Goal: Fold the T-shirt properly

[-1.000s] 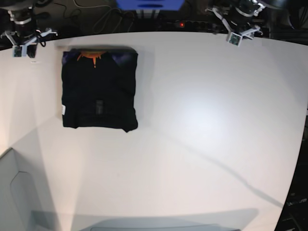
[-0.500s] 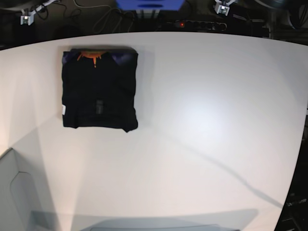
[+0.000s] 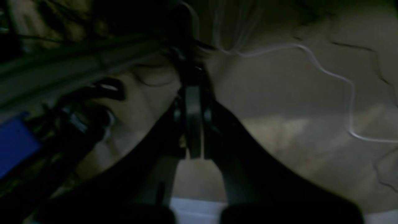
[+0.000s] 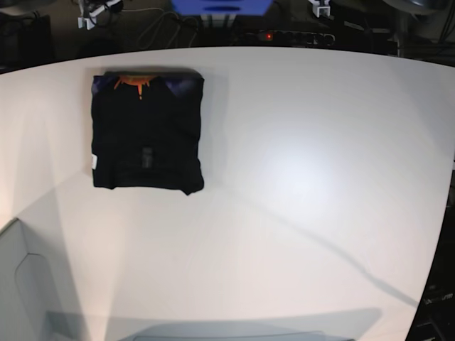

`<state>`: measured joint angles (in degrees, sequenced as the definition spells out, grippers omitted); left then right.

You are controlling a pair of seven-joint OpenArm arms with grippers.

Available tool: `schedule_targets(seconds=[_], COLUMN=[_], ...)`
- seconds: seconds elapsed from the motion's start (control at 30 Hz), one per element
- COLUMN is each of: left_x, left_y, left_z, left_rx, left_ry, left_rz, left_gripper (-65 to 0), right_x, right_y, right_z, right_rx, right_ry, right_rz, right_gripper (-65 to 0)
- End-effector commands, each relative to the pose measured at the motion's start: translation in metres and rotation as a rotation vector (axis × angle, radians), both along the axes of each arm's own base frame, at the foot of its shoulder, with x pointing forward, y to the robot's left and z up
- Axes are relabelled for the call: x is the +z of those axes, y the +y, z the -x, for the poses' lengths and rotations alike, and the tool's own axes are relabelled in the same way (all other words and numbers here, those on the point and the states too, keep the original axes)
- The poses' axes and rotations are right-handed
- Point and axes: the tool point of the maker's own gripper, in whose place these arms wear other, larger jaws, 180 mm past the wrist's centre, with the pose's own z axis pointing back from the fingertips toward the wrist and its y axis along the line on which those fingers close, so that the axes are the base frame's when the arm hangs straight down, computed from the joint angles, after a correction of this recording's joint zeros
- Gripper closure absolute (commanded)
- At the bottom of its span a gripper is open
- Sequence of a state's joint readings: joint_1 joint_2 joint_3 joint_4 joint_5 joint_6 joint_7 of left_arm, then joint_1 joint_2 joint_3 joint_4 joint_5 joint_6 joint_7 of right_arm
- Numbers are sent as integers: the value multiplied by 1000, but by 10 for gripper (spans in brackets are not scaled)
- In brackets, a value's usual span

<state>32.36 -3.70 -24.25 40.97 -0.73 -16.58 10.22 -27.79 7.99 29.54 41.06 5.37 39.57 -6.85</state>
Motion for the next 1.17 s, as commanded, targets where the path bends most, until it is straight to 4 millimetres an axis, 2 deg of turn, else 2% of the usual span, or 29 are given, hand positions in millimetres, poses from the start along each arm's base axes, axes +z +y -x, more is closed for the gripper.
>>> schedule_targets(seconds=[0.0,0.13,0.2,0.33,0.47,0.6,0.67,0.7,0.8,0.9,1.0,1.13], left_x=[-2,-19,-23,-25,-26,-27,-29,-30,-32,-33,-35,-35], left_y=[10,26,33,46,53,50,42,37,27,20,10,7], left_z=[2,-10,-18,-48,-77,-98,-105,-103,-100,-99,-100,-100], left_rx=[5,45,56,58,54,42,-8,-37,-94,-112,-110,-113], left_ry=[-9,-20,-25,-77,-121,-150,-149,-142,-127,-124,-124,-123], left_rz=[-15,-34,-41,-62,-71,-64,-48,-38,-17,-5,11,16], left_gripper=[-383,-383,-380,-299,-163,-9,0,-5,0,0,0,0], right_x=[0,-18,-30,-46,-51,-52,-52,-52,-53,-56,-57,-58], right_y=[1,40,44,29,2,-5,-8,0,7,26,34,52], right_z=[1,-6,-1,5,4,-9,-14,-13,-14,-27,-30,-31], right_rx=[-1,-7,-12,51,120,156,162,165,160,147,143,137], right_ry=[-16,-43,-18,11,44,48,49,50,50,29,24,22], right_rz=[-9,-93,-46,151,372,499,539,538,529,503,491,463], right_gripper=[0,0,0,0,0,0,0,0,0,0,0,0])
